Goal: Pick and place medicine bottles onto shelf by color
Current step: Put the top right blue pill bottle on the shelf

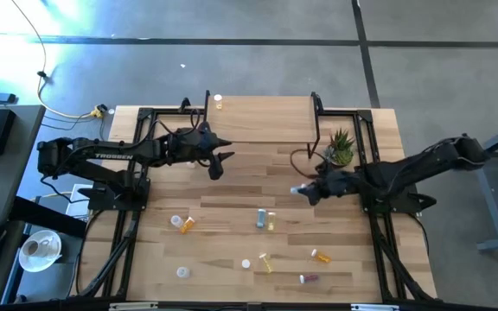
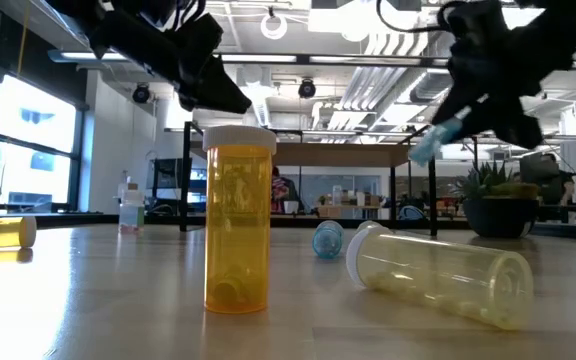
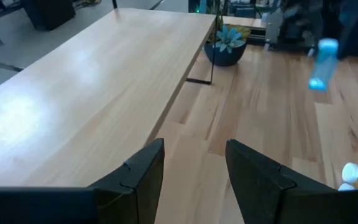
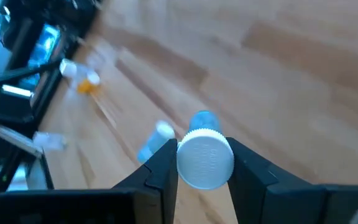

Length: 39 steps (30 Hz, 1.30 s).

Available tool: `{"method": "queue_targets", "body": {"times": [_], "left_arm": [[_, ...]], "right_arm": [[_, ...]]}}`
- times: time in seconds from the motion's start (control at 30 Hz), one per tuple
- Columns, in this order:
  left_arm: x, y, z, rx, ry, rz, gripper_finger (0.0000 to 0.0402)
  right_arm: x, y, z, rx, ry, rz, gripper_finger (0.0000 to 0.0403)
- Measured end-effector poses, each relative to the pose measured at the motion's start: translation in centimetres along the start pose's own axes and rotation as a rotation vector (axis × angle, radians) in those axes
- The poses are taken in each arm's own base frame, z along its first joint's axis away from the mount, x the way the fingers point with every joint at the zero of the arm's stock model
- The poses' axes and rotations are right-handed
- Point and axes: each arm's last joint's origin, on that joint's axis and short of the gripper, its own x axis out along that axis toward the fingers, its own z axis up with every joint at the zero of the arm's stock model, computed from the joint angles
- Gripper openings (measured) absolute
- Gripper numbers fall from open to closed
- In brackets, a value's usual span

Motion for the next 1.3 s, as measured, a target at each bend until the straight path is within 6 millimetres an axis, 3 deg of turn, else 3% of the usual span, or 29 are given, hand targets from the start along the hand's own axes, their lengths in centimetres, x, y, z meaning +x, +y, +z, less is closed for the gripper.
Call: {"method": "queue_targets", "body": {"times": [0.3, 0.53, 0.83, 1.07, 1.3], "left_arm": [[0.0, 0.0, 0.0, 0.045, 0.001, 0.002, 0.0161], [0.0, 0.0, 0.0, 0.079, 0.002, 0.005, 0.0161], [0.0, 0.0, 0.0, 0.079, 0.002, 0.005, 0.0161], [0.0, 0.0, 0.0, 0.079, 0.002, 0.005, 0.0161], [0.0, 0.0, -0.1, 0.078, 0.014, 0.004, 0.0161]], "right_arm": [[-2.4, 2.0, 6.7, -0.130, -0.164, -0.084, 0.0097], [-6.3, 2.0, 11.9, -0.138, -0.219, -0.260, 0.0097], [-10.6, 2.4, 17.2, -0.170, -0.298, -0.328, 0.0097], [-10.8, 2.6, 21.0, -0.188, -0.220, -0.453, 0.0097], [-8.9, 2.8, 24.4, -0.188, -0.080, -0.545, 0.0097]]}}
